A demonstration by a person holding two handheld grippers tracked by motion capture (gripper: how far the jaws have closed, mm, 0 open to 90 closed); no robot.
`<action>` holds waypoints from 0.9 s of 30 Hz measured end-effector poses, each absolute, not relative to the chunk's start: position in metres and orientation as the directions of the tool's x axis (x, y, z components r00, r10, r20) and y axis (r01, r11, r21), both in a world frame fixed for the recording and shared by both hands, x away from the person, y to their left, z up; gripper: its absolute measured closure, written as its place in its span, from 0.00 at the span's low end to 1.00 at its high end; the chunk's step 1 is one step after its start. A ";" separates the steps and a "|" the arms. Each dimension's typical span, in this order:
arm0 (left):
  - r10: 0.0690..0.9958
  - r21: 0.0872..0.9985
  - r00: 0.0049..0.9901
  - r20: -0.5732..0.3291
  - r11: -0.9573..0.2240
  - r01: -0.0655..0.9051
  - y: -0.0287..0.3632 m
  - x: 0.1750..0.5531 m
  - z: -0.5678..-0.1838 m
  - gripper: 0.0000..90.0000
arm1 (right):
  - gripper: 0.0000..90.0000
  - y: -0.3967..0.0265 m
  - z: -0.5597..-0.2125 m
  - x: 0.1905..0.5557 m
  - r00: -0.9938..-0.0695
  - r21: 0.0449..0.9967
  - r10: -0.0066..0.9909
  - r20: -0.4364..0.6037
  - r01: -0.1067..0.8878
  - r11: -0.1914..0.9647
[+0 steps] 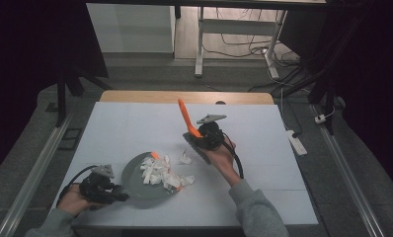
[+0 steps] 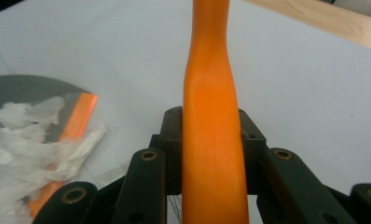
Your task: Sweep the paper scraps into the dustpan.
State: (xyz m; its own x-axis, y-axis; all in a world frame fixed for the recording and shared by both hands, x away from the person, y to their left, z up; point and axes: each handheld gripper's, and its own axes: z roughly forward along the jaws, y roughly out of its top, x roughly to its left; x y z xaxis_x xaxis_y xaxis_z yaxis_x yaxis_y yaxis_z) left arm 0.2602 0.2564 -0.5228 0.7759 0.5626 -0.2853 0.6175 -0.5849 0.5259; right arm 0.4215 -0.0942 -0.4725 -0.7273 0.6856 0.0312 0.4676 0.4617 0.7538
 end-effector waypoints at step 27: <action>0.549 0.526 0.788 -0.278 -0.599 0.604 0.246 0.259 -0.521 0.68 | 0.78 -0.062 -0.495 0.409 -0.780 0.703 0.625 0.040 0.466 0.537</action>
